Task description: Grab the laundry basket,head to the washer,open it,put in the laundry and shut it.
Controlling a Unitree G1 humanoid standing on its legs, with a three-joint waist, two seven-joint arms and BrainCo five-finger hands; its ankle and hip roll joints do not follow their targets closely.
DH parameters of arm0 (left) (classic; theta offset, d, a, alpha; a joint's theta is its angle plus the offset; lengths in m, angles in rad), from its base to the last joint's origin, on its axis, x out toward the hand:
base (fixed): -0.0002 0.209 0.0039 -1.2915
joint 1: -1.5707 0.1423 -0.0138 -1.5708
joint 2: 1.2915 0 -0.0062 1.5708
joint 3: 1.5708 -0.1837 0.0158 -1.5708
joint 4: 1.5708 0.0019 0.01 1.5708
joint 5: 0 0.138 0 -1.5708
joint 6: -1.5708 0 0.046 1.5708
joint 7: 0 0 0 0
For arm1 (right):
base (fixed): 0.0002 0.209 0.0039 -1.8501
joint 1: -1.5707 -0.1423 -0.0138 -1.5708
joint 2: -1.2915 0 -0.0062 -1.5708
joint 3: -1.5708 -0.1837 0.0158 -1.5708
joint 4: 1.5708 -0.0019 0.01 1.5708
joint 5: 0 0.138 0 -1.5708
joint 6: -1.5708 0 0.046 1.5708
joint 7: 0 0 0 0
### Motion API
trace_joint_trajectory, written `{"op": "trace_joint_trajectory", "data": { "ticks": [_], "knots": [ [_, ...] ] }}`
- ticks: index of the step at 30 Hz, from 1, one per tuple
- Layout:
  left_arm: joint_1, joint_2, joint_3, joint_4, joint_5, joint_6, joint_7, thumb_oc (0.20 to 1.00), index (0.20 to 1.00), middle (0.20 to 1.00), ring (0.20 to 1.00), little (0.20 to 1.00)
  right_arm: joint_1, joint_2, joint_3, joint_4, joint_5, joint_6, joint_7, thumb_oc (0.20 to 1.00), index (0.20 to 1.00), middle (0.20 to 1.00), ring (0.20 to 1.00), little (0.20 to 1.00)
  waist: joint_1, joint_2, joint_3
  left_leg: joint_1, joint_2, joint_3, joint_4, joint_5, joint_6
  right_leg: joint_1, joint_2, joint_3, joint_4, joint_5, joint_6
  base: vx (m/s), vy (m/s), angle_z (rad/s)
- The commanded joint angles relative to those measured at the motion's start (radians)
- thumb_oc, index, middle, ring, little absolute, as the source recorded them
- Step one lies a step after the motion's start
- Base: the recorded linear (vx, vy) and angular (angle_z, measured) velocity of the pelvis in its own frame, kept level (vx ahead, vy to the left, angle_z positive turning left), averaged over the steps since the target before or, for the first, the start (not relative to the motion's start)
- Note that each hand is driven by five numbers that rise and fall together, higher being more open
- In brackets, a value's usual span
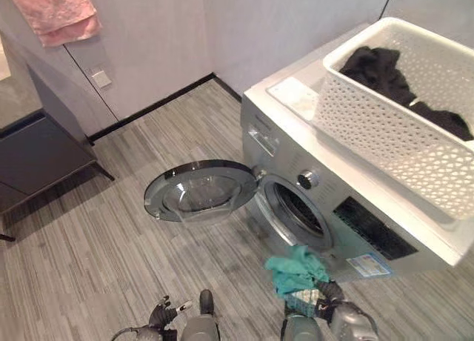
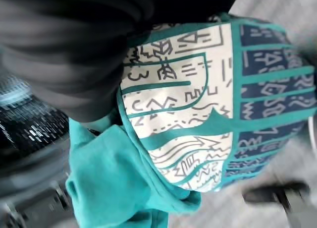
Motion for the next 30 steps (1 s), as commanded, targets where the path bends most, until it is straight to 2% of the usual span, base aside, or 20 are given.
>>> {"op": "trace_joint_trajectory", "data": {
  "ticks": [1, 3, 4, 5, 6, 7, 8, 13, 14, 16, 18, 24, 30],
  "knots": [
    [0.033, -0.001, -0.031, -0.003, 0.018, -0.024, 0.014, 1.0, 1.0, 1.0, 1.0, 1.0, -0.075, -0.02, -0.037, -0.063, 0.071, -0.046, -0.008, 0.2, 0.2, 0.2, 0.2, 0.2, 0.0, 0.027, 0.016, -0.11, 0.066, -0.028, 0.175, -0.133, -0.009, 0.003, -0.081, 0.045, 0.011, -0.034, 0.053, 0.06, 0.186, -0.25],
    [0.033, -0.005, -0.037, -0.002, 0.023, -0.025, 0.013, 1.0, 1.0, 1.0, 1.0, 1.0, -0.087, -0.018, -0.05, -0.058, 0.088, -0.053, -0.015, 0.2, 0.2, 0.2, 0.2, 0.2, 0.0, 0.027, 0.015, -0.109, 0.062, -0.009, 0.179, -0.144, -0.002, -0.005, -0.094, 0.046, -0.005, -0.011, 0.059, 0.04, 0.145, -0.38],
    [0.031, -0.009, -0.048, 0.0, 0.028, -0.024, 0.011, 1.0, 1.0, 1.0, 1.0, 1.0, -0.11, -0.016, -0.058, -0.066, 0.109, -0.058, -0.017, 0.2, 0.2, 0.2, 0.2, 0.2, 0.001, 0.034, 0.02, -0.09, 0.064, 0.039, 0.174, -0.169, 0.014, -0.043, -0.116, 0.018, -0.02, 0.04, 0.063, 0.02, 0.175, -0.47],
    [0.03, -0.008, -0.05, -0.004, 0.023, -0.025, 0.011, 1.0, 1.0, 1.0, 1.0, 1.0, -0.123, -0.018, -0.059, -0.069, 0.121, -0.064, -0.021, 0.2, 0.2, 0.2, 0.2, 0.2, 0.007, 0.037, 0.024, -0.081, 0.068, 0.066, 0.169, -0.177, 0.015, -0.072, -0.126, -0.035, -0.024, 0.063, 0.059, 0.02, 0.174, -0.58],
    [0.03, -0.008, -0.05, -0.004, 0.023, -0.025, 0.011, 1.0, 1.0, 1.0, 1.0, 1.0, -0.123, -0.018, -0.059, -0.069, 0.121, -0.064, -0.021, 0.2, 0.2, 0.2, 0.2, 0.2, 0.007, 0.037, 0.024, -0.08, 0.069, 0.067, 0.169, -0.178, 0.015, -0.072, -0.125, -0.034, -0.024, 0.063, 0.059, 0.05, 0.145, -1.1],
    [0.038, -0.007, -0.055, -0.02, 0.015, -0.025, 0.01, 1.0, 1.0, 1.0, 1.0, 1.0, -0.151, -0.017, -0.05, -0.073, 0.133, -0.073, -0.024, 0.2, 0.2, 0.2, 0.2, 0.2, 0.031, 0.05, 0.039, -0.051, 0.075, 0.096, 0.166, -0.22, 0.012, -0.095, -0.148, -0.188, -0.03, 0.084, 0.068, 0.06, 0.116, -1.33],
    [0.039, -0.007, -0.057, -0.021, 0.012, -0.027, 0.009, 1.0, 1.0, 1.0, 1.0, 1.0, -0.161, -0.013, -0.038, -0.094, 0.145, -0.077, -0.024, 0.2, 0.2, 0.2, 0.2, 0.2, 0.028, 0.052, 0.049, -0.049, 0.073, 0.114, 0.172, -0.227, 0.018, -0.108, -0.162, -0.225, -0.036, 0.097, 0.068, 0.06, 0.117, -1.62],
    [0.016, -0.019, -0.069, -0.052, -0.011, -0.046, 0.019, 1.0, 1.0, 1.0, 1.0, 1.0, -0.173, 0.011, -0.054, -0.128, 0.228, -0.114, -0.041, 0.2, 0.2, 0.2, 0.2, 0.2, 0.009, 0.059, 0.093, -0.12, 0.064, 0.14, 0.268, -0.264, 0.015, -0.143, -0.211, -0.209, -0.051, 0.134, 0.091, -0.02, 0.064, -0.81],
    [-0.002, -0.022, -0.083, -0.079, -0.033, -0.054, 0.029, 1.0, 1.0, 1.0, 1.0, 1.0, -0.177, 0.028, -0.061, -0.134, 0.264, -0.125, -0.056, 0.2, 0.2, 0.2, 0.2, 0.2, -0.013, 0.071, 0.108, -0.181, 0.054, 0.125, 0.317, -0.268, 0.011, -0.167, -0.228, -0.195, -0.047, 0.144, 0.093, -0.04, 0.058, -0.37],
    [-0.008, -0.024, -0.095, -0.095, -0.038, -0.061, 0.031, 1.0, 1.0, 1.0, 1.0, 1.0, -0.187, 0.037, -0.068, -0.125, 0.282, -0.135, -0.056, 0.2, 0.2, 0.2, 0.2, 0.2, -0.02, 0.078, 0.11, -0.197, 0.054, 0.129, 0.323, -0.27, 0.008, -0.179, -0.233, -0.194, -0.051, 0.153, 0.098, -0.02, 0.088, 0.07],
    [-0.016, -0.031, -0.145, -0.169, -0.054, -0.071, 0.024, 1.0, 1.0, 1.0, 1.0, 1.0, -0.21, 0.065, -0.075, -0.126, 0.324, -0.155, -0.058, 0.2, 0.2, 0.2, 0.2, 0.2, -0.03, 0.095, 0.125, -0.232, 0.033, 0.139, 0.341, -0.289, 0.024, -0.213, -0.255, -0.189, -0.06, 0.173, 0.107, -0.03, 0.166, 0.08],
    [-0.028, -0.011, -0.208, -0.261, -0.062, -0.081, 0.014, 1.0, 1.0, 1.0, 1.0, 1.0, -0.235, 0.1, -0.075, -0.084, 0.395, -0.168, -0.055, 0.2, 0.2, 0.2, 0.2, 0.2, -0.033, 0.124, 0.146, -0.32, 0.005, 0.141, 0.427, -0.317, 0.037, -0.239, -0.292, -0.166, -0.069, 0.188, 0.11, -0.02, 0.102, 0.01],
    [-0.019, 0.03, -0.232, -0.359, -0.078, -0.093, 0.006, 1.0, 1.0, 1.0, 1.0, 1.0, -0.333, 0.133, -0.102, -0.006, 0.478, -0.176, -0.031, 0.2, 0.2, 0.2, 0.2, 0.2, -0.006, 0.164, 0.145, -0.432, -0.024, 0.117, 0.497, -0.329, 0.047, -0.278, -0.314, -0.142, -0.066, 0.19, 0.11, -0.02, 0.088, 0.16]
  ]
}}
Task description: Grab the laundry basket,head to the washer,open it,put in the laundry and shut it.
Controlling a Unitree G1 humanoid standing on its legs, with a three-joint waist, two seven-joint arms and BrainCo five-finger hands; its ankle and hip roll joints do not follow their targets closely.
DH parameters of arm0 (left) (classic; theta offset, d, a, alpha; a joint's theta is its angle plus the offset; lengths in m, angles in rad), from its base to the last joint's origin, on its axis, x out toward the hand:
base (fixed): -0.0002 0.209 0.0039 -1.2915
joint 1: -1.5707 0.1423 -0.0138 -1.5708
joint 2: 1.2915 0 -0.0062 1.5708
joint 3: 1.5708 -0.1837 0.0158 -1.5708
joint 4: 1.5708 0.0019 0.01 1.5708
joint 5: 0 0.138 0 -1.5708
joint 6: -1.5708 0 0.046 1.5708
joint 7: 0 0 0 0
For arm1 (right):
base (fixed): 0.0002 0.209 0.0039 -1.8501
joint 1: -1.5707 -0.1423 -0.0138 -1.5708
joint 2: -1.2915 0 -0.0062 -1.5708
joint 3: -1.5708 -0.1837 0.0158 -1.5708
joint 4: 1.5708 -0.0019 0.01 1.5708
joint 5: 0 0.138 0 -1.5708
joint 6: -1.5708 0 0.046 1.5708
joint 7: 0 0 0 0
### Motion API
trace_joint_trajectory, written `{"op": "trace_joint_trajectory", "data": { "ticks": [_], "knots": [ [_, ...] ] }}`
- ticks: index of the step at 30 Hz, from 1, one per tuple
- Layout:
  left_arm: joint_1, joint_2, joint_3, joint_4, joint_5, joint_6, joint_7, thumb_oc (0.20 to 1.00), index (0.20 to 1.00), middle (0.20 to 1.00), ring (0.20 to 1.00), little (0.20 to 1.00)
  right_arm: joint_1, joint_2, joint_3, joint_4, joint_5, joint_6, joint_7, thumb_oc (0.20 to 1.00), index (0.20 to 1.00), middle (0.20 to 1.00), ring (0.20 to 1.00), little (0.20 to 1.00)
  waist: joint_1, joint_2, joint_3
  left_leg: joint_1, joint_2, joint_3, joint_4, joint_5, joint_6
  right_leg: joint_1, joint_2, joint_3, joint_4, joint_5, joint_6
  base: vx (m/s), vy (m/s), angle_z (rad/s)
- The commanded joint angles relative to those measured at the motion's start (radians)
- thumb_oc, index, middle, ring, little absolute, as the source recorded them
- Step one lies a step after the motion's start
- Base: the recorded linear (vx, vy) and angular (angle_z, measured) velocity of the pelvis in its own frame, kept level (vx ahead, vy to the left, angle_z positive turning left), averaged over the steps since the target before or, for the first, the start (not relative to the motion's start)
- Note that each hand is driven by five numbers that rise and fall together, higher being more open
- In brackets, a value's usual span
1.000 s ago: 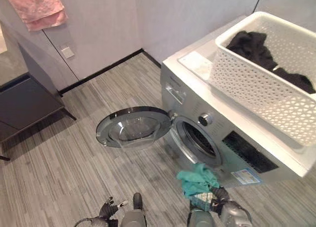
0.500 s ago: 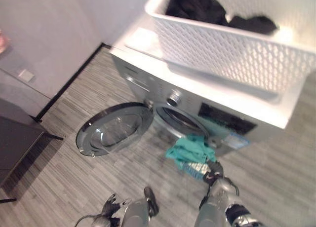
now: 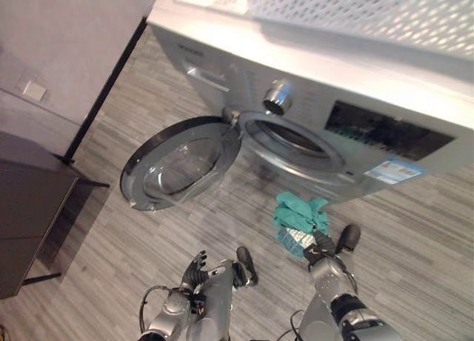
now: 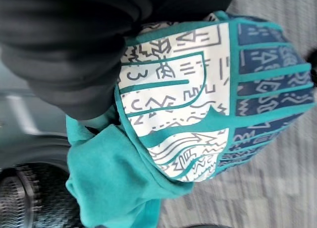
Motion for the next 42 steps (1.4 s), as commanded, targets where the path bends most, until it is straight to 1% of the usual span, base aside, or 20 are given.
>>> {"op": "trace_joint_trajectory", "data": {
  "ticks": [1, 4, 7, 8, 9, 12, 14, 15, 16, 19, 26, 30, 34, 35, 36, 37, 38, 39, 41, 42],
  "knots": [
    [0.05, 0.062, -0.011, -0.056, -0.023, -0.032, 0.002, 1.0, 1.0, 1.0, 1.0, 1.0, -0.053, 0.051, -0.029, -0.053, 0.073, -0.051, 0.035, 0.2, 0.2, 0.2, 0.2, 0.2, 0.011, 0.025, -0.019, -0.068, -0.02, -0.07, -0.013, -0.049, -0.055, 0.03, -0.089, 0.072, -0.001, -0.058, 0.088, -0.03, 0.018, 0.2],
    [0.042, 0.062, -0.028, -0.043, -0.002, -0.032, 0.0, 1.0, 1.0, 1.0, 1.0, 1.0, -0.178, 0.027, -0.146, -0.027, 0.169, -0.108, 0.025, 0.2, 0.2, 0.2, 0.2, 0.2, 0.032, 0.055, -0.031, -0.132, -0.038, -0.098, -0.002, -0.044, -0.056, 0.001, -0.086, 0.1, 0.001, -0.07, 0.088, -0.03, 0.006, 0.38],
    [0.039, 0.061, -0.041, -0.036, 0.019, -0.034, -0.004, 1.0, 1.0, 1.0, 1.0, 1.0, -0.275, -0.018, -0.213, -0.051, 0.194, -0.163, -0.001, 0.2, 0.2, 0.2, 0.2, 0.2, 0.051, 0.081, -0.039, -0.175, -0.048, -0.11, 0.011, -0.04, -0.061, -0.03, -0.084, 0.126, 0.014, -0.085, 0.086, -0.01, 0.001, 0.25],
    [0.036, 0.06, -0.042, -0.036, 0.019, -0.034, -0.004, 1.0, 1.0, 1.0, 1.0, 1.0, -0.278, -0.019, -0.215, -0.05, 0.194, -0.163, -0.003, 0.2, 0.2, 0.2, 0.2, 0.2, 0.053, 0.082, -0.04, -0.178, -0.048, -0.11, 0.012, -0.04, -0.061, -0.034, -0.084, 0.126, 0.016, -0.086, 0.086, 0.0, -0.013, 0.26],
    [0.036, 0.058, -0.045, -0.024, 0.029, -0.032, -0.004, 1.0, 1.0, 1.0, 1.0, 1.0, -0.331, -0.051, -0.247, -0.074, 0.2, -0.197, -0.018, 0.2, 0.2, 0.2, 0.2, 0.2, 0.064, 0.092, -0.043, -0.194, -0.052, -0.118, 0.012, -0.038, -0.064, -0.05, -0.083, 0.136, 0.023, -0.095, 0.085, 0.0, -0.008, 0.18],
    [0.024, 0.053, -0.049, -0.012, 0.031, -0.031, -0.001, 1.0, 1.0, 1.0, 1.0, 1.0, -0.387, -0.094, -0.269, -0.111, 0.185, -0.233, -0.048, 0.2, 0.2, 0.2, 0.2, 0.2, 0.075, 0.105, -0.041, -0.221, -0.053, -0.127, 0.015, -0.034, -0.068, -0.081, -0.08, 0.147, 0.041, -0.108, 0.081, -0.01, -0.034, 0.19],
    [0.015, 0.052, -0.048, 0.007, 0.03, -0.033, 0.009, 1.0, 1.0, 1.0, 1.0, 1.0, -0.453, -0.142, -0.292, -0.181, 0.159, -0.289, -0.087, 0.2, 0.2, 0.2, 0.2, 0.2, 0.081, 0.122, -0.03, -0.249, -0.059, -0.141, 0.014, -0.026, -0.072, -0.124, -0.073, 0.177, 0.069, -0.129, 0.075, -0.02, -0.047, 0.08],
    [0.014, 0.051, -0.048, 0.007, 0.03, -0.033, 0.009, 1.0, 1.0, 1.0, 1.0, 1.0, -0.453, -0.142, -0.292, -0.183, 0.157, -0.289, -0.09, 0.2, 0.2, 0.2, 0.2, 0.2, 0.082, 0.122, -0.03, -0.25, -0.059, -0.14, 0.015, -0.026, -0.072, -0.127, -0.072, 0.179, 0.071, -0.13, 0.075, -0.02, -0.065, 0.08],
    [0.009, 0.052, -0.046, 0.004, 0.024, -0.036, 0.014, 1.0, 1.0, 1.0, 1.0, 1.0, -0.492, -0.164, -0.31, -0.223, 0.155, -0.32, -0.101, 0.2, 0.2, 0.2, 0.2, 0.2, 0.082, 0.132, -0.016, -0.265, -0.062, -0.15, 0.013, -0.02, -0.076, -0.155, -0.065, 0.198, 0.086, -0.142, 0.072, -0.02, -0.06, 0.05],
    [-0.002, 0.052, -0.046, 0.0, 0.021, -0.04, 0.016, 1.0, 1.0, 1.0, 1.0, 1.0, -0.547, -0.194, -0.318, -0.233, 0.141, -0.337, -0.12, 0.2, 0.2, 0.2, 0.2, 0.2, 0.094, 0.141, -0.011, -0.288, -0.058, -0.152, 0.005, -0.008, -0.083, -0.197, -0.056, 0.207, 0.104, -0.155, 0.071, -0.03, -0.065, 0.02],
    [-0.007, 0.081, -0.049, -0.029, 0.01, -0.052, 0.021, 1.0, 1.0, 1.0, 1.0, 1.0, -0.685, -0.267, -0.318, -0.375, 0.096, -0.425, -0.164, 0.2, 0.2, 0.2, 0.2, 0.2, 0.105, 0.177, 0.003, -0.373, -0.042, -0.168, -0.038, 0.046, -0.11, -0.337, -0.03, 0.254, 0.16, -0.186, 0.063, -0.03, -0.05, 0.07],
    [-0.004, 0.093, -0.05, -0.04, 0.015, -0.056, 0.025, 1.0, 1.0, 1.0, 1.0, 1.0, -0.744, -0.321, -0.31, -0.369, 0.07, -0.429, -0.204, 0.2, 0.2, 0.2, 0.2, 0.2, 0.117, 0.181, -0.008, -0.403, -0.038, -0.169, -0.059, 0.068, -0.118, -0.396, -0.021, 0.271, 0.186, -0.195, 0.062, -0.01, -0.05, 0.02],
    [0.012, 0.135, -0.05, -0.039, -0.008, -0.063, 0.033, 1.0, 1.0, 1.0, 1.0, 1.0, -0.979, -0.553, -0.257, -0.195, 0.063, -0.377, -0.304, 0.2, 0.2, 0.2, 0.2, 0.2, 0.153, 0.174, -0.047, -0.407, -0.031, -0.177, -0.106, 0.098, -0.134, -0.435, -0.012, 0.271, 0.234, -0.217, 0.067, 0.01, -0.061, 0.1],
    [0.01, 0.149, -0.05, -0.042, -0.018, -0.067, 0.037, 1.0, 1.0, 1.0, 1.0, 1.0, -1.063, -0.634, -0.201, -0.116, 0.071, -0.349, -0.309, 0.2, 0.2, 0.2, 0.2, 0.2, 0.167, 0.167, -0.059, -0.408, -0.028, -0.18, -0.114, 0.105, -0.138, -0.446, -0.009, 0.268, 0.247, -0.225, 0.068, 0.02, -0.05, 0.16],
    [0.006, 0.147, -0.053, -0.045, -0.021, -0.068, 0.037, 1.0, 1.0, 1.0, 1.0, 1.0, -1.091, -0.649, -0.187, -0.092, 0.077, -0.343, -0.306, 0.2, 0.2, 0.2, 0.2, 0.2, 0.171, 0.172, -0.058, -0.41, -0.027, -0.18, -0.116, 0.106, -0.139, -0.451, -0.009, 0.269, 0.25, -0.228, 0.068, 0.01, -0.059, 0.15],
    [0.009, 0.178, -0.047, -0.051, -0.038, -0.075, 0.046, 1.0, 1.0, 1.0, 1.0, 1.0, -1.21, -0.749, -0.057, -0.014, 0.06, -0.278, -0.308, 0.2, 0.2, 0.2, 0.2, 0.2, 0.187, 0.155, -0.075, -0.413, -0.023, -0.188, -0.128, 0.116, -0.146, -0.467, -0.002, 0.268, 0.275, -0.237, 0.071, 0.0, -0.056, 0.06],
    [0.01, 0.182, -0.04, -0.056, -0.046, -0.071, 0.05, 1.0, 1.0, 1.0, 1.0, 1.0, -1.283, -0.793, 0.01, -0.006, 0.072, -0.269, -0.29, 0.2, 0.2, 0.2, 0.2, 0.2, 0.189, 0.153, -0.077, -0.416, -0.019, -0.189, -0.134, 0.122, -0.149, -0.485, 0.004, 0.271, 0.29, -0.244, 0.071, 0.0, -0.085, 0.11],
    [0.014, 0.183, -0.033, -0.062, -0.052, -0.066, 0.048, 1.0, 1.0, 1.0, 1.0, 1.0, -1.344, -0.827, 0.086, -0.027, 0.073, -0.267, -0.278, 0.2, 0.2, 0.2, 0.2, 0.2, 0.187, 0.152, -0.076, -0.423, -0.015, -0.188, -0.141, 0.126, -0.152, -0.504, 0.009, 0.275, 0.313, -0.256, 0.071, 0.0, -0.071, 0.14],
    [0.028, 0.193, -0.029, -0.068, -0.061, -0.062, 0.048, 1.0, 1.0, 1.0, 1.0, 1.0, -1.398, -0.854, 0.165, -0.078, 0.059, -0.277, -0.286, 0.2, 0.2, 0.2, 0.2, 0.2, 0.174, 0.142, -0.077, -0.433, -0.008, -0.192, -0.144, 0.134, -0.16, -0.531, 0.017, 0.277, 0.346, -0.269, 0.069, 0.0, -0.056, 0.17],
    [0.028, 0.192, -0.029, -0.068, -0.061, -0.061, 0.048, 1.0, 1.0, 1.0, 1.0, 1.0, -1.402, -0.854, 0.169, -0.077, 0.059, -0.277, -0.287, 0.2, 0.2, 0.2, 0.2, 0.2, 0.173, 0.143, -0.077, -0.434, -0.008, -0.192, -0.144, 0.134, -0.16, -0.534, 0.016, 0.278, 0.349, -0.27, 0.069, 0.0, -0.065, 0.1]
  ]
}}
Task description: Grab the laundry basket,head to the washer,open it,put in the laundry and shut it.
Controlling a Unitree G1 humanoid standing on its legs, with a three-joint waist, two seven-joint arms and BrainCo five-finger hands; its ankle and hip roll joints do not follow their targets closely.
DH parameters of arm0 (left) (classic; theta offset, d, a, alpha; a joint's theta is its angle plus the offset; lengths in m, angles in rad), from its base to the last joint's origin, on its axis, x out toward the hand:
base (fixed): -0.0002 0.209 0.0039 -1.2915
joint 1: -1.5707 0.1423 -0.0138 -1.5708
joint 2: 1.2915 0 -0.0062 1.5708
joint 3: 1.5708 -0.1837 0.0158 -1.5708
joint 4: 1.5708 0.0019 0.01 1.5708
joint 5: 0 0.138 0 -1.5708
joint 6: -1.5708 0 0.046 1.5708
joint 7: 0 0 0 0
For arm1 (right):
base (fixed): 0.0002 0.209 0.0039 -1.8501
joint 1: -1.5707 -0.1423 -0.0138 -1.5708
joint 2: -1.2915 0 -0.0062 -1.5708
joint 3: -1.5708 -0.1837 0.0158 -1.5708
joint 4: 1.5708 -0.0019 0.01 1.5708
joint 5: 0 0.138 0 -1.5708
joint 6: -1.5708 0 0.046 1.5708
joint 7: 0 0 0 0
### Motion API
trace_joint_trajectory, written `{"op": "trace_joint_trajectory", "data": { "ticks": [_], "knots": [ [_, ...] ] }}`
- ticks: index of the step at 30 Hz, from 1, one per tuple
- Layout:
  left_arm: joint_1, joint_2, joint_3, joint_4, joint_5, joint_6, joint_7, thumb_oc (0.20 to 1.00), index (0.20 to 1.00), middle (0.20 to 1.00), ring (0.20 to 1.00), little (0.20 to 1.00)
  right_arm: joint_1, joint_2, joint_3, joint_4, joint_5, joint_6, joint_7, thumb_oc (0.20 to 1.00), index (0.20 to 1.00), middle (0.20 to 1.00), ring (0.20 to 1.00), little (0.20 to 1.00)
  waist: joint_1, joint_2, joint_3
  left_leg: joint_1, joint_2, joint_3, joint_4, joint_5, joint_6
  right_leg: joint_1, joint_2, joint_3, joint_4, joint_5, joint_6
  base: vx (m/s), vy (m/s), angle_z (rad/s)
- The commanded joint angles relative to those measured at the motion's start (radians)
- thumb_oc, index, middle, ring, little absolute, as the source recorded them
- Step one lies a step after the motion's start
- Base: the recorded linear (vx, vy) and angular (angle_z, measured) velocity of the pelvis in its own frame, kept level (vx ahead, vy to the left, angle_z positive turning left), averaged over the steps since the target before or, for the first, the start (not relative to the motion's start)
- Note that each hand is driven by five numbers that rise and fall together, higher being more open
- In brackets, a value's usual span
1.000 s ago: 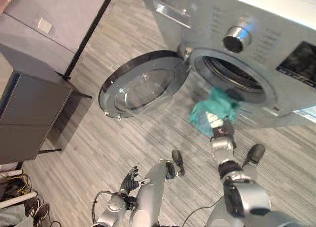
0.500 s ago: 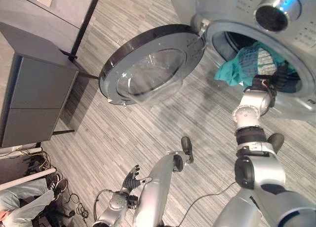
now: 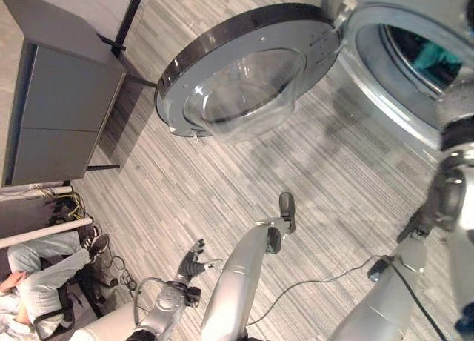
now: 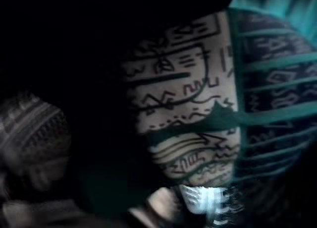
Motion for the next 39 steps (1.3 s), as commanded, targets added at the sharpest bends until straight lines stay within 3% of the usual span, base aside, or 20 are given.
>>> {"op": "trace_joint_trajectory", "data": {
  "ticks": [1, 3, 4, 5, 8, 12, 14, 15, 18, 19, 20, 22, 23, 24, 26, 33, 36, 37, 38, 39],
  "knots": [
    [0.047, 0.092, -0.022, -0.026, -0.029, 0.008, 0.02, 1.0, 1.0, 1.0, 1.0, 1.0, -0.322, -0.217, 0.172, -0.272, -0.082, -0.026, 0.015, 0.2, 0.2, 0.2, 0.2, 0.2, -0.007, 0.015, -0.054, 0.005, 0.107, -0.065, -0.115, -0.005, -0.161, -0.071, 0.066, 0.107, 0.121, -0.222, -0.015, 0.0, -0.043, 0.03],
    [0.056, 0.095, -0.02, -0.036, -0.031, 0.01, 0.017, 1.0, 1.0, 1.0, 1.0, 1.0, -0.319, -0.221, 0.181, -0.267, -0.096, -0.016, 0.012, 0.2, 0.2, 0.2, 0.2, 0.2, -0.01, 0.014, -0.057, -0.001, 0.111, -0.063, -0.116, -0.003, -0.165, -0.083, 0.069, 0.106, 0.133, -0.229, -0.017, 0.0, -0.064, 0.02],
    [0.06, 0.1, -0.016, -0.039, -0.036, 0.008, 0.016, 1.0, 1.0, 1.0, 1.0, 1.0, -0.311, -0.222, 0.202, -0.192, -0.111, 0.027, 0.014, 0.31, 0.31, 0.31, 0.31, 0.31, -0.011, 0.008, -0.054, -0.002, 0.12, -0.062, -0.121, 0.0, -0.166, -0.091, 0.074, 0.104, 0.141, -0.234, -0.019, -0.01, -0.078, 0.01],
    [0.06, 0.101, -0.016, -0.042, -0.04, 0.009, 0.015, 1.0, 1.0, 1.0, 1.0, 1.0, -0.315, -0.218, 0.215, -0.134, -0.1, 0.056, 0.035, 1.0, 1.0, 1.0, 1.0, 1.0, -0.011, 0.005, -0.052, -0.003, 0.124, -0.062, -0.125, 0.003, -0.168, -0.098, 0.08, 0.107, 0.142, -0.235, -0.022, -0.01, -0.051, -0.01],
    [0.05, 0.105, -0.015, -0.049, -0.051, 0.015, 0.011, 1.0, 1.0, 1.0, 1.0, 1.0, -0.288, -0.19, 0.204, 0.003, -0.045, 0.127, 0.081, 1.0, 1.0, 1.0, 1.0, 1.0, -0.016, 0.006, -0.04, -0.001, 0.13, -0.058, -0.141, 0.009, -0.168, -0.104, 0.092, 0.105, 0.136, -0.237, -0.025, 0.0, 0.0, 0.0],
    [0.048, 0.104, 0.0, -0.051, -0.061, 0.015, 0.023, 1.0, 1.0, 1.0, 1.0, 1.0, -0.214, -0.152, 0.136, -0.023, 0.012, 0.102, 0.098, 1.0, 1.0, 1.0, 1.0, 1.0, -0.024, 0.002, -0.03, 0.007, 0.137, -0.054, -0.163, 0.021, -0.17, -0.094, 0.099, 0.099, 0.119, -0.232, -0.026, 0.0, 0.0, 0.0],
    [0.047, 0.093, 0.014, -0.05, -0.06, 0.015, 0.032, 1.0, 1.0, 1.0, 1.0, 1.0, -0.124, -0.117, 0.073, -0.116, 0.045, 0.046, 0.107, 1.0, 1.0, 1.0, 1.0, 1.0, -0.031, 0.002, -0.021, 0.014, 0.138, -0.052, -0.175, 0.027, -0.169, -0.084, 0.104, 0.096, 0.109, -0.23, -0.027, -0.02, -0.022, -0.05],
    [0.041, 0.085, 0.026, -0.046, -0.053, 0.013, 0.037, 1.0, 1.0, 1.0, 1.0, 1.0, -0.024, -0.061, -0.015, -0.26, 0.085, -0.037, 0.132, 1.0, 1.0, 1.0, 1.0, 1.0, -0.037, 0.002, -0.012, 0.023, 0.137, -0.051, -0.182, 0.029, -0.168, -0.071, 0.106, 0.091, 0.098, -0.227, -0.028, -0.03, -0.018, -0.07],
    [0.034, 0.071, 0.041, -0.035, -0.034, 0.01, 0.047, 1.0, 1.0, 1.0, 1.0, 1.0, 0.122, 0.056, -0.139, -0.481, 0.147, -0.152, 0.2, 1.0, 1.0, 1.0, 1.0, 1.0, -0.044, -0.002, 0.002, 0.041, 0.135, -0.047, -0.193, 0.032, -0.166, -0.044, 0.108, 0.083, 0.076, -0.221, -0.029, -0.03, -0.021, -0.1],
    [0.037, 0.074, 0.043, -0.033, -0.033, 0.01, 0.047, 1.0, 1.0, 1.0, 1.0, 1.0, 0.141, 0.065, -0.149, -0.497, 0.148, -0.158, 0.204, 1.0, 1.0, 1.0, 1.0, 1.0, -0.046, -0.007, 0.002, 0.044, 0.135, -0.048, -0.193, 0.032, -0.166, -0.038, 0.108, 0.081, 0.074, -0.22, -0.029, -0.04, -0.017, -0.07],
    [0.035, 0.069, 0.053, -0.018, -0.018, 0.01, 0.048, 1.0, 1.0, 1.0, 1.0, 1.0, 0.22, 0.171, -0.203, -0.611, 0.207, -0.213, 0.279, 1.0, 1.0, 1.0, 1.0, 1.0, -0.05, -0.012, 0.008, 0.059, 0.134, -0.048, -0.198, 0.033, -0.166, -0.016, 0.112, 0.077, 0.058, -0.215, -0.031, -0.03, -0.006, -0.03],
    [0.035, 0.065, 0.058, -0.011, -0.009, 0.014, 0.046, 1.0, 1.0, 1.0, 1.0, 1.0, 0.261, 0.224, -0.23, -0.668, 0.228, -0.223, 0.322, 1.0, 1.0, 1.0, 1.0, 1.0, -0.052, -0.012, 0.012, 0.064, 0.133, -0.049, -0.2, 0.034, -0.166, -0.004, 0.112, 0.074, 0.05, -0.214, -0.031, -0.02, 0.001, -0.03],
    [0.035, 0.06, 0.064, -0.009, -0.003, 0.014, 0.044, 1.0, 1.0, 1.0, 1.0, 1.0, 0.304, 0.311, -0.257, -0.74, 0.277, -0.253, 0.385, 1.0, 1.0, 1.0, 1.0, 1.0, -0.053, -0.011, 0.019, 0.074, 0.13, -0.049, -0.201, 0.035, -0.165, 0.012, 0.114, 0.07, 0.043, -0.209, -0.032, -0.03, 0.003, -0.06],
    [0.037, 0.062, 0.066, -0.008, -0.002, 0.013, 0.044, 1.0, 1.0, 1.0, 1.0, 1.0, 0.313, 0.318, -0.258, -0.746, 0.281, -0.256, 0.392, 1.0, 1.0, 1.0, 1.0, 1.0, -0.055, -0.014, 0.019, 0.077, 0.13, -0.049, -0.202, 0.035, -0.165, 0.016, 0.114, 0.07, 0.042, -0.208, -0.032, -0.05, 0.007, -0.05],
    [0.037, 0.05, 0.074, 0.005, 0.007, 0.021, 0.046, 1.0, 1.0, 1.0, 1.0, 1.0, 0.399, 0.446, -0.297, -0.801, 0.335, -0.271, 0.45, 1.0, 1.0, 1.0, 1.0, 1.0, -0.063, -0.018, 0.028, 0.091, 0.129, -0.047, -0.21, 0.039, -0.169, 0.044, 0.116, 0.064, 0.023, -0.202, -0.033, -0.03, 0.006, 0.01],
    [0.039, 0.025, 0.086, 0.003, -0.004, 0.024, 0.054, 1.0, 1.0, 1.0, 1.0, 1.0, 0.572, 0.602, -0.295, -0.76, 0.306, -0.231, 0.407, 1.0, 1.0, 1.0, 1.0, 1.0, -0.082, -0.041, 0.048, 0.122, 0.127, -0.048, -0.237, 0.052, -0.174, 0.089, 0.127, 0.052, -0.007, -0.191, -0.039, -0.01, 0.0, 0.01],
    [0.046, 0.003, 0.104, 0.007, -0.013, 0.03, 0.061, 1.0, 1.0, 1.0, 1.0, 1.0, 0.754, 0.663, -0.251, -0.671, 0.267, -0.153, 0.371, 1.0, 1.0, 1.0, 1.0, 1.0, -0.108, -0.087, 0.055, 0.151, 0.135, -0.054, -0.257, 0.06, -0.177, 0.13, 0.141, 0.036, -0.031, -0.183, -0.042, -0.02, -0.015, -0.01],
    [0.05, 0.002, 0.104, 0.007, -0.013, 0.03, 0.061, 1.0, 1.0, 1.0, 1.0, 1.0, 0.759, 0.665, -0.249, -0.672, 0.266, -0.151, 0.371, 1.0, 1.0, 1.0, 1.0, 1.0, -0.11, -0.088, 0.053, 0.155, 0.135, -0.054, -0.259, 0.061, -0.177, 0.134, 0.142, 0.035, -0.034, -0.182, -0.042, -0.01, -0.012, -0.05],
    [0.058, -0.01, 0.112, 0.007, -0.019, 0.034, 0.06, 1.0, 1.0, 1.0, 1.0, 1.0, 0.859, 0.691, -0.22, -0.615, 0.258, -0.093, 0.366, 1.0, 1.0, 1.0, 1.0, 1.0, -0.125, -0.113, 0.053, 0.173, 0.141, -0.059, -0.262, 0.062, -0.177, 0.161, 0.149, 0.027, -0.047, -0.178, -0.046, 0.0, 0.0, 0.0],
    [0.059, -0.01, 0.113, 0.007, -0.019, 0.034, 0.06, 1.0, 1.0, 1.0, 1.0, 1.0, 0.86, 0.692, -0.219, -0.615, 0.258, -0.093, 0.366, 1.0, 1.0, 1.0, 1.0, 1.0, -0.126, -0.113, 0.053, 0.174, 0.141, -0.059, -0.262, 0.062, -0.177, 0.162, 0.149, 0.026, -0.048, -0.178, -0.046, -0.01, -0.015, -0.07]
  ]
}}
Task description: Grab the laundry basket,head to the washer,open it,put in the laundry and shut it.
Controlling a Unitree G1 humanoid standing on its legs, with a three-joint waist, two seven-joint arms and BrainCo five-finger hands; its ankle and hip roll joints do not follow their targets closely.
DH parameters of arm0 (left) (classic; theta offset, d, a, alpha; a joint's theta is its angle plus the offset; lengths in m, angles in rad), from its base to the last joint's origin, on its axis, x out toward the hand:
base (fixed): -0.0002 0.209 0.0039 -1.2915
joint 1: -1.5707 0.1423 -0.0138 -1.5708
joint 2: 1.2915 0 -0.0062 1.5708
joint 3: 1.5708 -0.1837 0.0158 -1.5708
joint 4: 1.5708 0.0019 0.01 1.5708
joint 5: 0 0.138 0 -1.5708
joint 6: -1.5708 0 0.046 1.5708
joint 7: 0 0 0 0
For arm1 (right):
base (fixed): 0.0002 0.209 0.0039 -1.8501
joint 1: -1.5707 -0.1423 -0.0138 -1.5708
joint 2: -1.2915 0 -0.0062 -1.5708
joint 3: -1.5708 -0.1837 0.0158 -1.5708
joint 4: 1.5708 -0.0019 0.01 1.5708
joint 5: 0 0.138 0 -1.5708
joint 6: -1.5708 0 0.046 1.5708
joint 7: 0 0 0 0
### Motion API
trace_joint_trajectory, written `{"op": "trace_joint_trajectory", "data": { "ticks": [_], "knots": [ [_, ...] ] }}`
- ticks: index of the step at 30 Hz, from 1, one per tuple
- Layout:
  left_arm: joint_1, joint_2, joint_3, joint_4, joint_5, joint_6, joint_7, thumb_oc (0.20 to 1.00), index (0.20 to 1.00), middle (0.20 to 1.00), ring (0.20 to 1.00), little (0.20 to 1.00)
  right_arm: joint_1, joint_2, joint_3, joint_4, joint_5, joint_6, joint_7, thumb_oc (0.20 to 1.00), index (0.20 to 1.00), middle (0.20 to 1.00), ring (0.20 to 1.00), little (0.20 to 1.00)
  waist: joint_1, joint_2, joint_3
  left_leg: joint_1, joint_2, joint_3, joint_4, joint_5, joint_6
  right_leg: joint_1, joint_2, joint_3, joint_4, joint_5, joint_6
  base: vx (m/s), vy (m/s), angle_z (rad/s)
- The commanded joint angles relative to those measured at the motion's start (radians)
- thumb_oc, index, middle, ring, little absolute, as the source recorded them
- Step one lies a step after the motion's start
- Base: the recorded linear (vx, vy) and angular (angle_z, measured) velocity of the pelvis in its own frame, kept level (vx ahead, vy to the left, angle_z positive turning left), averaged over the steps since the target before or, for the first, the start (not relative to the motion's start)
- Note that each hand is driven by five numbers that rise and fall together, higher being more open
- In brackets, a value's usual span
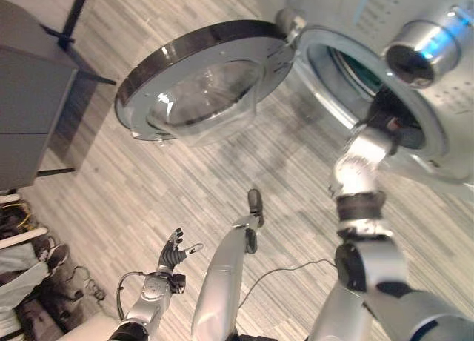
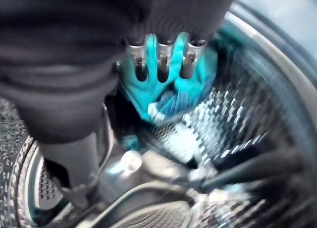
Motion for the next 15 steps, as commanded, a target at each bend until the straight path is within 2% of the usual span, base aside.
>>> {"op": "trace_joint_trajectory", "data": {
  "ticks": [1, 3, 4, 5, 6, 8, 11, 15],
  "knots": [
    [0.075, -0.014, 0.006, -0.006, 0.0, 0.013, 0.016, 1.0, 1.0, 1.0, 1.0, 1.0, 0.23, 0.009, 0.062, 0.029, -0.113, 0.119, 0.005, 1.0, 1.0, 1.0, 1.0, 1.0, -0.003, 0.004, 0.0, 0.022, 0.071, -0.04, -0.119, 0.019, -0.128, 0.035, 0.042, 0.021, -0.001, -0.147, -0.008, 0.0, -0.016, -0.1],
    [0.085, -0.017, 0.027, -0.001, -0.003, 0.02, 0.011, 1.0, 1.0, 1.0, 1.0, 1.0, 0.345, -0.004, 0.126, 0.075, -0.197, 0.203, -0.014, 1.0, 1.0, 1.0, 1.0, 1.0, -0.014, -0.032, -0.011, 0.06, 0.079, -0.052, -0.115, 0.013, -0.121, 0.089, 0.051, 0.007, -0.019, -0.144, -0.011, 0.01, -0.022, -0.09],
    [0.088, -0.017, 0.028, -0.002, -0.003, 0.02, 0.011, 1.0, 1.0, 1.0, 1.0, 1.0, 0.348, -0.003, 0.128, 0.073, -0.198, 0.204, -0.015, 1.0, 1.0, 1.0, 1.0, 1.0, -0.016, -0.031, -0.01, 0.063, 0.079, -0.053, -0.115, 0.012, -0.121, 0.095, 0.051, 0.005, -0.021, -0.143, -0.011, 0.03, -0.021, -0.06],
    [0.092, -0.015, 0.036, -0.002, -0.003, 0.021, 0.01, 1.0, 1.0, 1.0, 1.0, 1.0, 0.407, -0.014, 0.157, 0.08, -0.24, 0.241, -0.019, 1.0, 1.0, 1.0, 1.0, 1.0, -0.02, -0.05, -0.017, 0.09, 0.083, -0.056, -0.112, 0.006, -0.116, 0.128, 0.053, -0.004, -0.03, -0.141, -0.013, 0.07, -0.027, -0.18],
    [0.096, -0.008, 0.046, 0.004, 0.004, 0.029, 0.002, 1.0, 1.0, 1.0, 1.0, 1.0, 0.495, -0.035, 0.203, 0.121, -0.313, 0.32, -0.001, 1.0, 1.0, 1.0, 1.0, 1.0, -0.02, -0.082, -0.034, 0.141, 0.087, -0.064, -0.105, -0.007, -0.112, 0.2, 0.055, -0.017, -0.05, -0.14, -0.013, 0.09, -0.029, -0.14],
    [0.102, -0.003, 0.049, 0.006, 0.007, 0.029, 0.003, 1.0, 1.0, 1.0, 1.0, 1.0, 0.539, -0.049, 0.222, 0.121, -0.343, 0.34, -0.003, 1.0, 1.0, 1.0, 1.0, 1.0, -0.023, -0.094, -0.035, 0.167, 0.087, -0.068, -0.097, -0.013, -0.109, 0.241, 0.055, -0.024, -0.061, -0.138, -0.013, 0.07, -0.009, -0.05],
    [0.106, 0.009, 0.07, 0.012, 0.019, 0.036, -0.001, 1.0, 1.0, 1.0, 1.0, 1.0, 0.645, -0.08, 0.253, 0.175, -0.445, 0.43, 0.034, 1.0, 1.0, 1.0, 1.0, 1.0, -0.026, -0.142, -0.077, 0.277, 0.093, -0.071, -0.081, -0.046, -0.106, 0.385, 0.06, -0.046, -0.101, -0.136, -0.008, 0.13, 0.018, -0.05],
    [0.119, 0.013, 0.088, 0.03, 0.035, 0.045, 0.004, 1.0, 1.0, 1.0, 1.0, 1.0, 0.712, -0.089, 0.234, 0.183, -0.481, 0.458, 0.041, 1.0, 1.0, 1.0, 1.0, 1.0, -0.034, -0.173, -0.117, 0.372, 0.101, -0.061, -0.082, -0.072, -0.1, 0.482, 0.065, -0.049, -0.126, -0.136, 0.001, 0.1, 0.033, 0.04]
  ]
}}
